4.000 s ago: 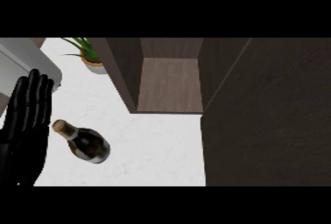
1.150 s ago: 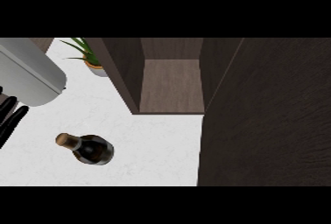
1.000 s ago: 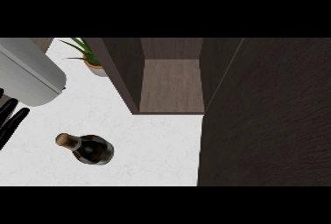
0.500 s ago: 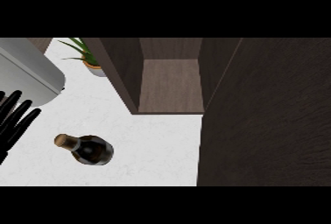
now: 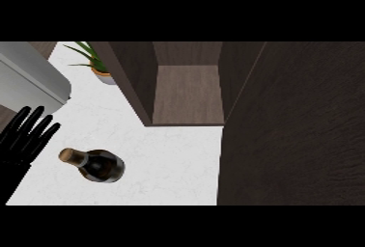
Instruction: Pick up the wine, place it into the cabinet and close the cabinet
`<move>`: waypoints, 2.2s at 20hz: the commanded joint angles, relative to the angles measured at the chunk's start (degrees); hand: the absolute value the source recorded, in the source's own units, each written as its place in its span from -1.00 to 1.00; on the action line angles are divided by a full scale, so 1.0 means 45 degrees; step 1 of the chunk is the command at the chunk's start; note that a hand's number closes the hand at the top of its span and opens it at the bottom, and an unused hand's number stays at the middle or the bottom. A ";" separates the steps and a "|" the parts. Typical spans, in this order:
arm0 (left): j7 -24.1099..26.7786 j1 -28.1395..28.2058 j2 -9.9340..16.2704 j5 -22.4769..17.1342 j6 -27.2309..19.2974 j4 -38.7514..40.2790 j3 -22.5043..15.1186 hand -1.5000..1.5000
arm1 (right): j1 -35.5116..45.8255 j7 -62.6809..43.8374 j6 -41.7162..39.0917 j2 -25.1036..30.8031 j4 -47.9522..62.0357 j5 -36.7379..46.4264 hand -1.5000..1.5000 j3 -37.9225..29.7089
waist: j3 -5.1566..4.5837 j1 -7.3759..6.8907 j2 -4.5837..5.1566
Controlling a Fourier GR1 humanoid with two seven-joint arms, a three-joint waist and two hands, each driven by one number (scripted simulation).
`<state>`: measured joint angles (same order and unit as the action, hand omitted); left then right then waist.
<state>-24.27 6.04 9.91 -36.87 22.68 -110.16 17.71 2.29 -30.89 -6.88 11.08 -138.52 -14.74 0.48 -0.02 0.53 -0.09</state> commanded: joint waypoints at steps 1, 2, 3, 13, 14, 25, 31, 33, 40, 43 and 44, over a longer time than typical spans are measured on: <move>0.1652 0.0495 -0.0520 0.1074 0.1111 0.1140 0.0005 -1.00 | 0.0483 -0.1377 0.0927 -0.0384 -0.1821 -0.0140 -1.00 0.0628 | -0.0013 -0.0093 0.0001; 0.1166 0.0231 -0.0114 0.0955 0.0712 0.0780 0.0234 -1.00 | -0.0328 -0.1132 -0.0021 0.0253 -0.2025 -0.1895 -1.00 -0.0764 | 0.0004 -0.0027 -0.0007; 0.2198 -0.0056 0.0095 0.0914 0.1602 0.2337 0.0757 -1.00 | -0.0204 -0.1600 0.0508 -0.0021 -0.2344 -0.1310 -1.00 -0.0247 | -0.0010 0.0037 -0.0004; 0.3298 -0.0846 -0.0393 0.2714 0.1286 0.3916 0.0109 -1.00 | 0.0054 -0.1792 0.0400 -0.0006 -0.2559 -0.1206 -1.00 -0.0576 | 0.0001 0.0029 -0.0008; 0.3950 -0.0679 -0.0140 0.2737 0.2028 0.4761 0.0337 -1.00 | 0.0128 -0.1077 0.0399 -0.0438 -0.1709 -0.0846 -1.00 -0.0279 | 0.0000 -0.0023 0.0008; 0.5875 -0.1533 -0.0367 0.3911 0.2661 0.7403 -0.0047 -1.00 | 0.0039 -0.1173 -0.0107 -0.0127 -0.1937 -0.1602 -1.00 -0.1020 | -0.0001 0.0016 0.0008; 0.6468 -0.0717 -0.0644 0.4399 0.2781 0.7036 -0.0370 -1.00 | 0.0200 -0.1837 0.0775 -0.0807 -0.2661 -0.0134 -1.00 0.0565 | -0.0009 -0.0055 -0.0019; 0.7240 -0.0853 -0.0572 0.4840 0.2910 0.7670 -0.0346 -1.00 | -0.0380 -0.1441 -0.0004 -0.0371 -0.2552 -0.1202 -1.00 -0.0232 | 0.0000 0.0004 -0.0010; 0.8430 -0.1309 -0.0144 0.5369 0.3300 0.9546 -0.0268 -1.00 | 0.0549 -0.1978 0.0484 -0.0436 -0.2427 -0.0643 -1.00 -0.0010 | -0.0008 -0.0007 0.0000; 0.8249 -0.2187 -0.0443 0.5460 0.2773 1.0082 -0.0471 -1.00 | 0.0228 -0.1852 0.0491 -0.0679 -0.2376 -0.0508 -1.00 0.0209 | -0.0004 0.0026 0.0003; 0.8261 -0.1390 -0.0513 0.5265 0.2788 0.9278 -0.0399 -1.00 | -0.1021 -0.0905 -0.0427 -0.0417 -0.2519 -0.1395 -1.00 -0.0663 | 0.0011 0.0032 -0.0015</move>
<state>10.65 -0.93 8.58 -14.13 35.89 -68.93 16.28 4.81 -33.77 -7.01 8.71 -138.59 -14.65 0.01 -0.03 0.46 -0.09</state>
